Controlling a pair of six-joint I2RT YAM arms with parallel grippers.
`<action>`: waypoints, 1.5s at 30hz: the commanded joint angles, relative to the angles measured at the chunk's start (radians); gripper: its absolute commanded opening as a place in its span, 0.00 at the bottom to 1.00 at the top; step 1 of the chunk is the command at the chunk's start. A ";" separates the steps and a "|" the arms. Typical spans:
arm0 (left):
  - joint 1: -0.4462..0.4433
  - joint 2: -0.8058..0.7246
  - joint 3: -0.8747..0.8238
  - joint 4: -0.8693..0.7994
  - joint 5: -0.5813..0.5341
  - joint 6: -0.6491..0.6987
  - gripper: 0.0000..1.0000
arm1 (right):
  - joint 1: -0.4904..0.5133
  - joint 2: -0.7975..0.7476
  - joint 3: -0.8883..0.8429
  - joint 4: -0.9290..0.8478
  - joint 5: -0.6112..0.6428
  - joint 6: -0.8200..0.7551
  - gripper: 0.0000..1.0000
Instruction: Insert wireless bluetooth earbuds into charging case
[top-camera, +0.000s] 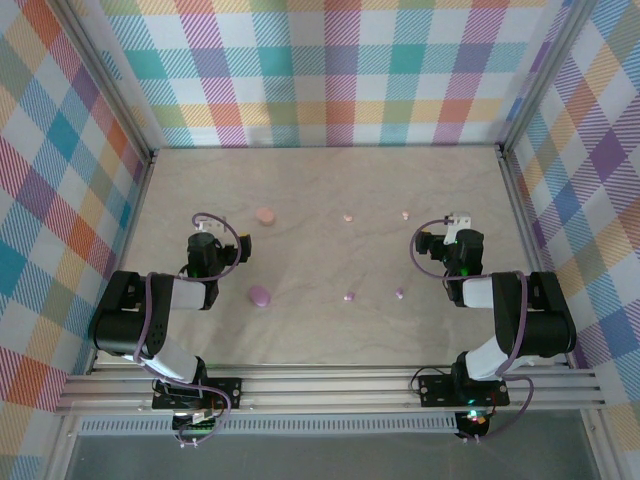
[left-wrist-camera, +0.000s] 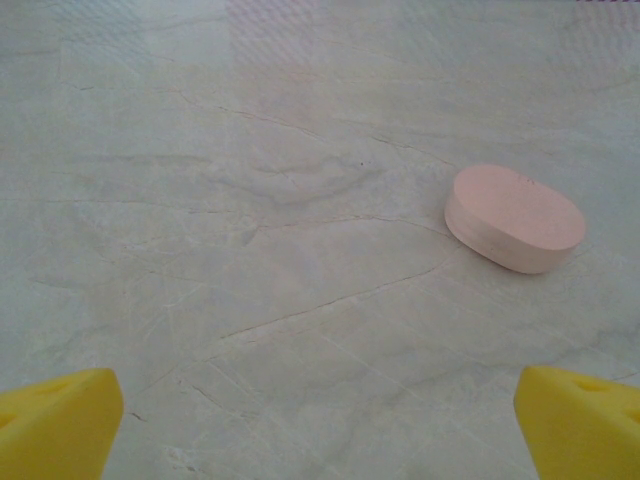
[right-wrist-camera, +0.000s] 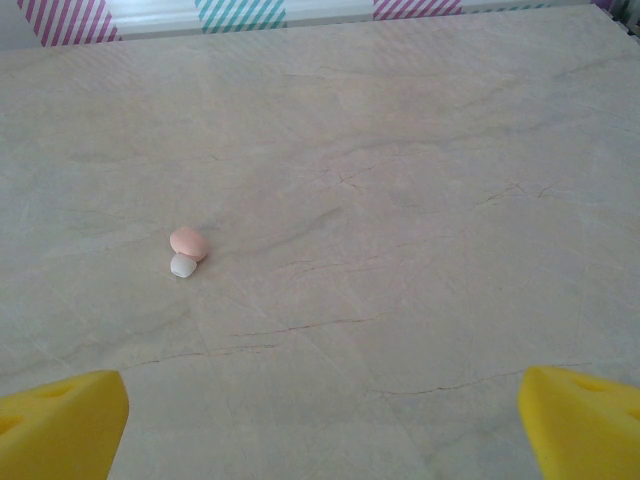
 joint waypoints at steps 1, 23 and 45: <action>0.010 0.000 0.011 -0.006 0.006 -0.012 1.00 | 0.001 0.000 0.013 0.024 -0.023 -0.005 1.00; 0.025 -0.082 0.063 -0.162 -0.074 -0.066 1.00 | 0.000 -0.088 0.117 -0.242 -0.111 -0.041 1.00; 0.025 -0.349 0.430 -1.518 -0.188 -0.580 1.00 | 0.743 0.191 0.685 -0.836 -0.139 0.118 0.93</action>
